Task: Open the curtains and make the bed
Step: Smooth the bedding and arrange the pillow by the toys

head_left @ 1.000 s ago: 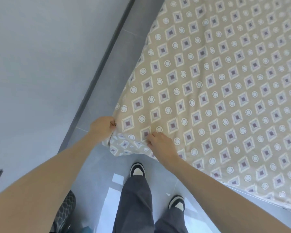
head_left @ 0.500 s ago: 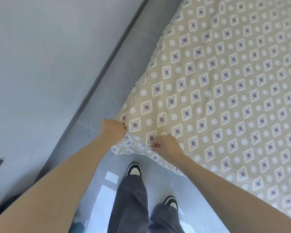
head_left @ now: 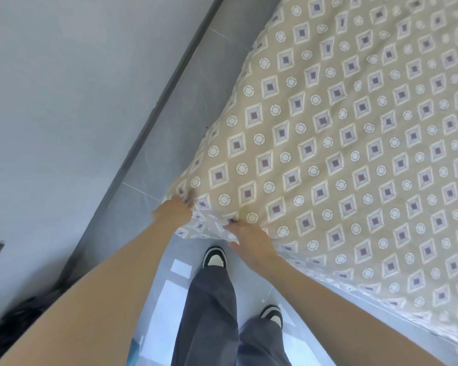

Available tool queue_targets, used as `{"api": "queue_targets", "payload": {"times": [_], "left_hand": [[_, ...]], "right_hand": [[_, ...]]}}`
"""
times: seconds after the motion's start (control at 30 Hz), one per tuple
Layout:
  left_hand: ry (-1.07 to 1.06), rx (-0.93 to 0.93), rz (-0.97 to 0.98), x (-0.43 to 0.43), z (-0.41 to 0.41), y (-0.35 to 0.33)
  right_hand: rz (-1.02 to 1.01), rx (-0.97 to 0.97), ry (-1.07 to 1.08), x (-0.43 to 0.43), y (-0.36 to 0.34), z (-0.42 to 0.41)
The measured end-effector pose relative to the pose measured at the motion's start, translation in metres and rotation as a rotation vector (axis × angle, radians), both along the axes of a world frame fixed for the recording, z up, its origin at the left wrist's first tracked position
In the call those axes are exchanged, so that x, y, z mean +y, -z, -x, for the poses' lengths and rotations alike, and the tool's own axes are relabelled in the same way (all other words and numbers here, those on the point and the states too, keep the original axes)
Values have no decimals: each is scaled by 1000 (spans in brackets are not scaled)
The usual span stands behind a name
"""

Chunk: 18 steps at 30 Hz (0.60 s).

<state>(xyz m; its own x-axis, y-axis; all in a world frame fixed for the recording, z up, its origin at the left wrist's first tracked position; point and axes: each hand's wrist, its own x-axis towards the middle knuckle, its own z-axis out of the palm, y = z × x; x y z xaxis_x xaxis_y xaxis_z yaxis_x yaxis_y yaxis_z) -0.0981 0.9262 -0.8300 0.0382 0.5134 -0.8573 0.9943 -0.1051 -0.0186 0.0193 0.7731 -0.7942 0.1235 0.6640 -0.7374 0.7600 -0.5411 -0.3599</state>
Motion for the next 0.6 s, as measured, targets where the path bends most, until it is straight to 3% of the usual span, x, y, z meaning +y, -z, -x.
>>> {"api": "queue_targets", "payload": {"times": [0.13,0.23,0.37,0.6], "left_hand": [[-435,-290,-1,-5,-7,5],[-631,-396,45,-17,-19,3],[-702,-350,72,-38,-39,-30],[-569,-402,225,-92,-83,-117]], "right_hand": [[-21,-12,78,-22,-1,-6],[105,27,143,-46,1,-16],[223,57,322,-71,-14,-33],[116,-31,495,-121,-79,-76]]}}
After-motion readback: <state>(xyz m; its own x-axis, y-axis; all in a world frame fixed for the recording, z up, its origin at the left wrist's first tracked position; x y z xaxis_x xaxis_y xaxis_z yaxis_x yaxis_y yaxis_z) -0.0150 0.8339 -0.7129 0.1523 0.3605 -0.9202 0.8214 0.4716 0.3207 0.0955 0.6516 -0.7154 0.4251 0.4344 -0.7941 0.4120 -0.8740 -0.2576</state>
